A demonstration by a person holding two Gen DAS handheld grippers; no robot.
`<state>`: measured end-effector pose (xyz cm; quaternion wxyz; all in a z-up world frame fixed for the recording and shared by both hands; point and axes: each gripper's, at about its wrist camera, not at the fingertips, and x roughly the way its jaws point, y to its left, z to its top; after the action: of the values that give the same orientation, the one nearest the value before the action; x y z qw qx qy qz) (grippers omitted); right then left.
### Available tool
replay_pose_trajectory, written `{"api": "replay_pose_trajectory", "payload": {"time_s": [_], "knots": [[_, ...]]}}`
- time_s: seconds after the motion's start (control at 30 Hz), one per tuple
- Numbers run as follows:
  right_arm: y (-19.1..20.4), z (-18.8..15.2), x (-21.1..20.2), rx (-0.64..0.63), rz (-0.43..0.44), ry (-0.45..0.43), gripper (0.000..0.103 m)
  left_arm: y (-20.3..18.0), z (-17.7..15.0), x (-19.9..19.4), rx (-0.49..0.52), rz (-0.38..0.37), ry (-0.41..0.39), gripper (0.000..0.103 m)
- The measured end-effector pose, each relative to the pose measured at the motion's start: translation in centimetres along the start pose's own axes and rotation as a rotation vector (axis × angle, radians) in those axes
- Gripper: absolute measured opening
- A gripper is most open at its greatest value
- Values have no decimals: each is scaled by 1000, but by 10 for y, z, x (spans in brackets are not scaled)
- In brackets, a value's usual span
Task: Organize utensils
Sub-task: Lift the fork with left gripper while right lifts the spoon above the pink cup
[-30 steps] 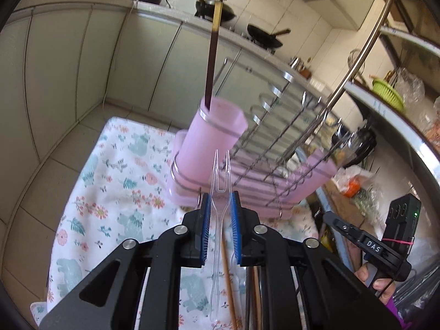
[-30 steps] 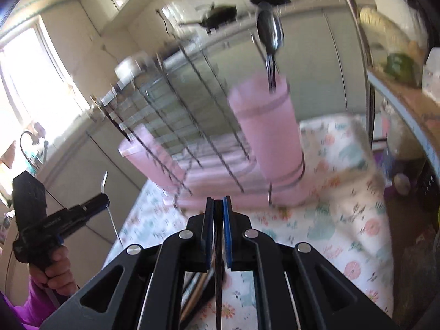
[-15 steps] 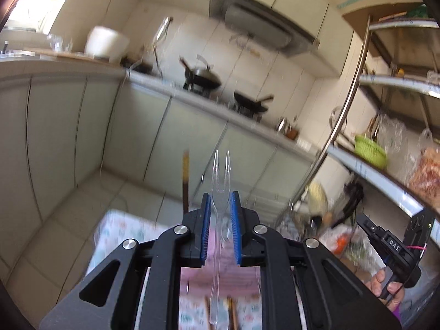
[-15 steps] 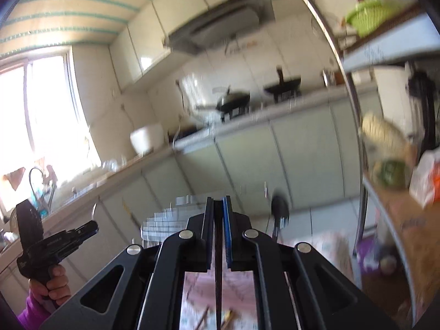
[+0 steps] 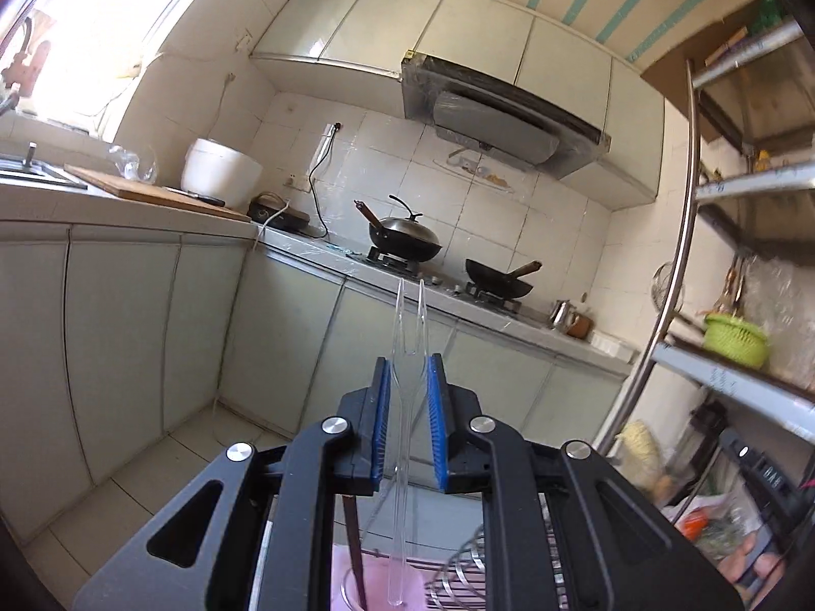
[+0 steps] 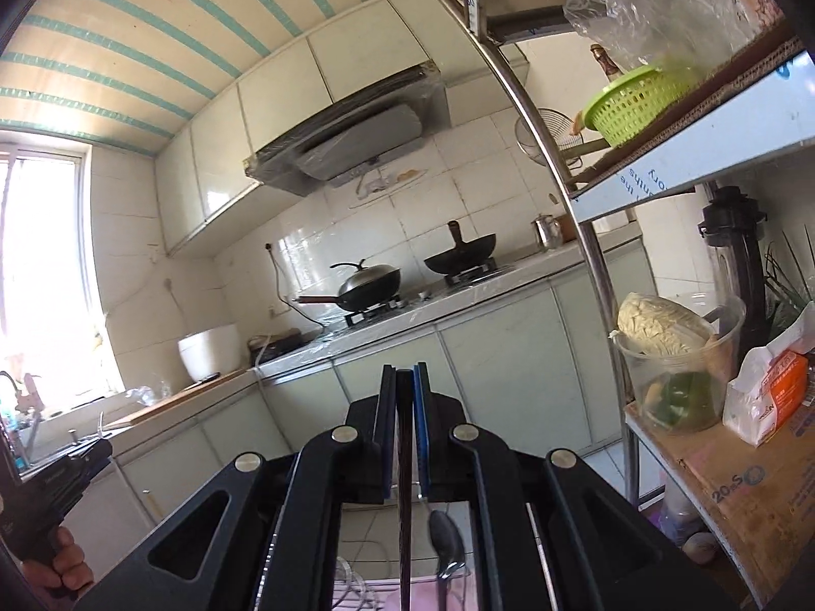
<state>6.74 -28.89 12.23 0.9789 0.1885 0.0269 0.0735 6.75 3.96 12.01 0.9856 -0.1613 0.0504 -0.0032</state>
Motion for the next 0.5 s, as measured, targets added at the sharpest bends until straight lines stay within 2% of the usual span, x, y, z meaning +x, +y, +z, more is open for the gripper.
{"api": "replay_pose_trajectory", "payload": {"time_s": [0.17,0.27,0.5], "knots": [[-5,-11,16,-9,-13,7,6,3,-28,18,33,43,51,14],[-12,-22,24,12,-20,48,6,12,-44,21,12,37,101,14],[-21,-48,29,18,-26,154,6,17,-64,20,9,21,162,14]]}}
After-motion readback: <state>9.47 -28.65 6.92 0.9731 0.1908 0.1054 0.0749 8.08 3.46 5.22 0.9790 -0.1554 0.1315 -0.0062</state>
